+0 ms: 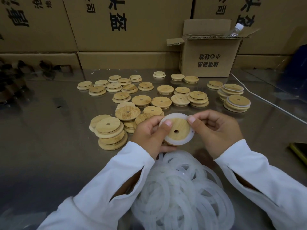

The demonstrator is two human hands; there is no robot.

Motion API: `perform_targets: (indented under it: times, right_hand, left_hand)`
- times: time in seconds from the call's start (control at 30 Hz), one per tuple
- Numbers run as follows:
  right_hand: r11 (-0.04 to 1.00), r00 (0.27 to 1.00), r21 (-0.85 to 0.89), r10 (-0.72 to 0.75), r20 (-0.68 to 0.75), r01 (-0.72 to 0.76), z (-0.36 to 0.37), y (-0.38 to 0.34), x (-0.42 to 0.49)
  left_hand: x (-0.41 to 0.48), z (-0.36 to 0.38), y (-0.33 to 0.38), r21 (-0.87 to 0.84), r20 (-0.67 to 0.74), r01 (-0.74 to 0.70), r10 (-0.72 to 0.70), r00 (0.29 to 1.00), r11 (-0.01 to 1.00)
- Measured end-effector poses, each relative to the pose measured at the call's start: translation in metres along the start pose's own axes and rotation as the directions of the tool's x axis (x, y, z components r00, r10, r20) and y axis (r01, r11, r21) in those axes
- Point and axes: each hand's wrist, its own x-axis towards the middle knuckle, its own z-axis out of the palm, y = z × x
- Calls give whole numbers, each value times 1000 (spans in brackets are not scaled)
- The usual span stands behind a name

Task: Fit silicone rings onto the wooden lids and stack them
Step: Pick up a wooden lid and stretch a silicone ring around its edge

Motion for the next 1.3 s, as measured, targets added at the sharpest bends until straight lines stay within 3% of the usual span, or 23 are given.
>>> perform_targets:
  times: [0.33, 0.63, 0.83, 1.07, 1.3]
  right_hand:
    - [983, 986, 76, 168, 17, -168, 0, 2, 3]
    - [985, 988, 87, 149, 40, -152, -1, -2, 4]
    - [983, 989, 116, 146, -25, -142, 0, -1, -2]
    - [992, 988, 30, 127, -85, -125, 10, 1, -11]
    - [983, 974, -25, 179, -136, -184, 8, 3, -8]
  left_hand:
    - [0, -1, 0, 93, -58, -67, 73, 996, 993]
    - [2, -2, 0, -104, -58, -11, 5, 998, 995]
    - [1, 0, -2, -4, -51, -71, 70, 996, 997]
    - [5, 0, -5, -114, -114, -32, 19, 993, 993]
    - [4, 0, -7, -80, -51, 5, -9, 999, 997]
